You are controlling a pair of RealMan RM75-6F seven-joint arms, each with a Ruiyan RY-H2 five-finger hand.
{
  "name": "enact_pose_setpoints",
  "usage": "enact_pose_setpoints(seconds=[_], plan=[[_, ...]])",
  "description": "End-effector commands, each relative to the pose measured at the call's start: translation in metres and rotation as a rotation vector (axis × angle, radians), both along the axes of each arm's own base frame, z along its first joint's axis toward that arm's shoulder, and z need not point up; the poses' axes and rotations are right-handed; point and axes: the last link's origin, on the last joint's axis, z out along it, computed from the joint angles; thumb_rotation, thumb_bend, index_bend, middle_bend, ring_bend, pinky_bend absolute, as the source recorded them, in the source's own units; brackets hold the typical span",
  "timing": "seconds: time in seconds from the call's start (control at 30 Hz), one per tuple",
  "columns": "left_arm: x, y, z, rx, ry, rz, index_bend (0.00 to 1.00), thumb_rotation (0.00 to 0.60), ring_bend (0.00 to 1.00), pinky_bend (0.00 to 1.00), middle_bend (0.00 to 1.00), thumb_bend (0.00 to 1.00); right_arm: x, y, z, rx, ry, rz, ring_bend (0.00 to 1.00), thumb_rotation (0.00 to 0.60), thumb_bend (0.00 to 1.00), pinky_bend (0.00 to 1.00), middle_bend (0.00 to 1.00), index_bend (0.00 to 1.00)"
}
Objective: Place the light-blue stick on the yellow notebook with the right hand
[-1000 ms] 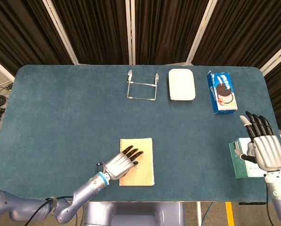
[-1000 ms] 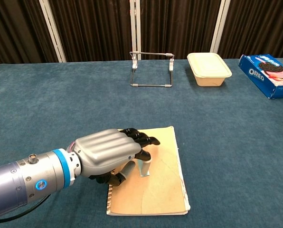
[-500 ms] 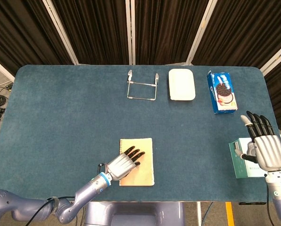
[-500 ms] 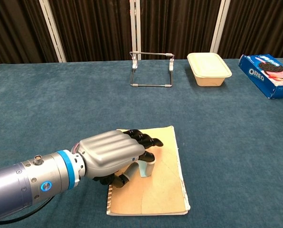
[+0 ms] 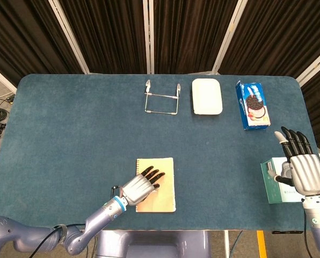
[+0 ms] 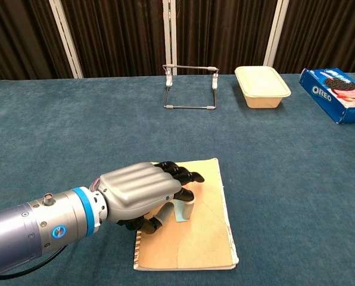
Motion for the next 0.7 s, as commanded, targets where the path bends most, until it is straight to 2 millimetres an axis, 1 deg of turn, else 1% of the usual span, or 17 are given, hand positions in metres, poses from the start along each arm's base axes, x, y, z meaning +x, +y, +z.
enact_pose_setpoints(seconds=[0.03, 0.27, 0.47, 0.7], plan=[[-0.0004, -0.0009, -0.002, -0.003, 0.004, -0.001, 0.37, 0.6, 0.0, 0.0, 0.0, 0.89, -0.0002, 0.0, 0.0002, -0.001, 0.0, -0.001, 0.0, 0.6, 0.0, 0.0, 0.0, 0.04], [0.0034, 0.0001, 0.0015, 0.008, -0.019, 0.0, 0.37, 0.6, 0.0, 0.0, 0.0, 0.89, -0.0002, 0.0001, 0.0008, -0.002, -0.003, -0.001, 0.0, 0.6, 0.0, 0.0, 0.0, 0.04], [0.0013, -0.0003, 0.0067, 0.009, -0.021, -0.002, 0.37, 0.6, 0.0, 0.0, 0.0, 0.89, 0.0, 0.0, 0.0008, -0.002, -0.003, 0.0, 0.0, 0.6, 0.0, 0.0, 0.0, 0.04], [-0.0053, -0.0023, 0.0019, -0.005, 0.004, 0.014, 0.38, 0.6, 0.0, 0.0, 0.0, 0.89, -0.0004, -0.0001, 0.0012, -0.004, -0.003, -0.002, 0.0, 0.6, 0.0, 0.0, 0.0, 0.04]])
